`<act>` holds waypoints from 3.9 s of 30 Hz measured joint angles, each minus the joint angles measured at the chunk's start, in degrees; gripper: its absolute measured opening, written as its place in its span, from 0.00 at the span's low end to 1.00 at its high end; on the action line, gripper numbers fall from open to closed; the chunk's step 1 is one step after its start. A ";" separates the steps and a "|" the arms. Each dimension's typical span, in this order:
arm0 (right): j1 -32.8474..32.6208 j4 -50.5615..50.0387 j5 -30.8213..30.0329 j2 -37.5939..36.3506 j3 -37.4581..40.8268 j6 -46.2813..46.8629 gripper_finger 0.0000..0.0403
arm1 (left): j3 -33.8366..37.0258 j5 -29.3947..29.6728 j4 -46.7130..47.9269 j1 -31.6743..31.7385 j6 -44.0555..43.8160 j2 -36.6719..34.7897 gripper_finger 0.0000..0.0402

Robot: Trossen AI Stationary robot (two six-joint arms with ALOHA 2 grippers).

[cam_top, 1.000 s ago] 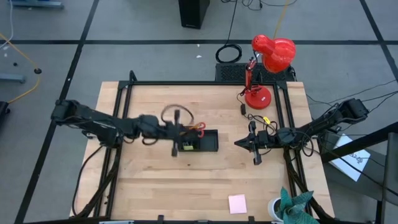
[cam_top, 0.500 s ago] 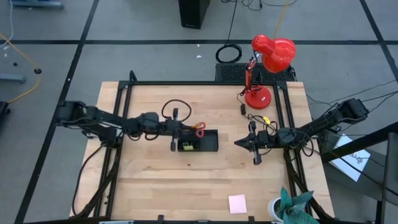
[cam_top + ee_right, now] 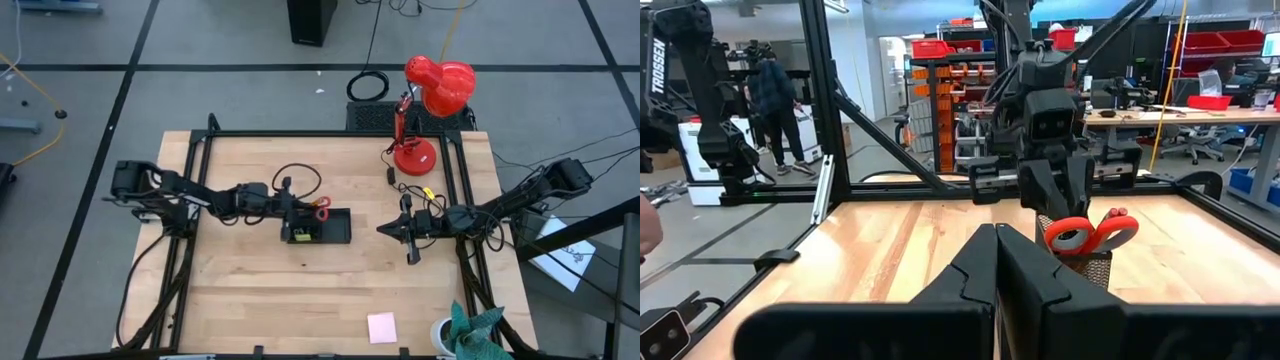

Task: Pick and place office supplies into organizer
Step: Put the black pen into the black desk organizer, then put the pink sticky notes into the black desk organizer

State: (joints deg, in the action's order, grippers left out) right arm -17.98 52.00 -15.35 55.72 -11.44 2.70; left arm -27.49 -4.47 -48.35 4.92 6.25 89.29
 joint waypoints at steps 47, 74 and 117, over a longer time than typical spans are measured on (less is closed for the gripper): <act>-0.11 -2.65 0.42 0.00 0.00 2.23 0.00 | -1.84 3.94 20.70 -9.34 -2.55 -25.54 0.41; -4.48 -10.90 6.54 0.23 -0.42 7.04 0.00 | -1.75 21.68 10.05 -39.20 -12.76 4.79 0.04; -22.23 -27.92 22.73 50.60 -30.91 23.73 0.00 | -1.75 21.57 10.28 -37.67 -15.82 4.79 0.07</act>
State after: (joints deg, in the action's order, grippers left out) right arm -40.20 24.08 7.38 106.32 -42.35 26.43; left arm -29.23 17.10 -38.06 -32.75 -9.56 94.08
